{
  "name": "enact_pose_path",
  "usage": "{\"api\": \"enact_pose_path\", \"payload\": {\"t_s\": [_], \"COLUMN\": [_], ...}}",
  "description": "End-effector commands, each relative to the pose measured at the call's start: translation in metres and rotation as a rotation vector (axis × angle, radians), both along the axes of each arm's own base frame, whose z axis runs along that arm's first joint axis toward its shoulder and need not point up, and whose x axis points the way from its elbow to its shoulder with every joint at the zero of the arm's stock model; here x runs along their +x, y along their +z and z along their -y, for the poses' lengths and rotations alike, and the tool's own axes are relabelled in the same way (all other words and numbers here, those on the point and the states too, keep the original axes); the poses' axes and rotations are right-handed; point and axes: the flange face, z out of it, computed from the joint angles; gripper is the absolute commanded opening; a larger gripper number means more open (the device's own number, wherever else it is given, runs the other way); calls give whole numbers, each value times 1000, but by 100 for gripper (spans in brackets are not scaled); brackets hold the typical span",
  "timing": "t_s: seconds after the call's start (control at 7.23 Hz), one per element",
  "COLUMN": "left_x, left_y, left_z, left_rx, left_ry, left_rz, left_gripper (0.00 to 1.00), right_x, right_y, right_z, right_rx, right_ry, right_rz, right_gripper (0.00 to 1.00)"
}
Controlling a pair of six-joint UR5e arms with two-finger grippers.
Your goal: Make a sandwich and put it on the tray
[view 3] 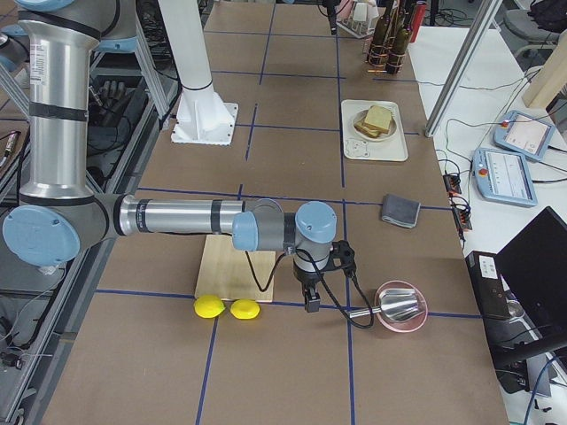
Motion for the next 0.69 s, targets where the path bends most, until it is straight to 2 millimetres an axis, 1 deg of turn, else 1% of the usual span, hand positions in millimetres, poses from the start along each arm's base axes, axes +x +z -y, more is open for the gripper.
{"api": "enact_pose_path", "payload": {"t_s": [0.0,0.14,0.28,0.42,0.55], "left_x": [-94,-136,-179,-193,-211], "left_y": [81,122,164,211,251], "left_z": [-16,-31,-36,-39,-38], "left_rx": [13,1,-4,-12,-48], "left_ry": [123,155,156,219,224], "left_rz": [8,-10,7,29,31], "left_gripper": [100,100,100,100,100], "right_x": [7,7,6,7,8], "right_y": [-19,-24,-28,-29,-27], "right_z": [15,15,20,21,22], "right_rx": [-20,-43,-80,-82,-88], "right_ry": [30,70,116,123,124], "right_rz": [52,54,52,54,54], "right_gripper": [100,100,100,100,100]}}
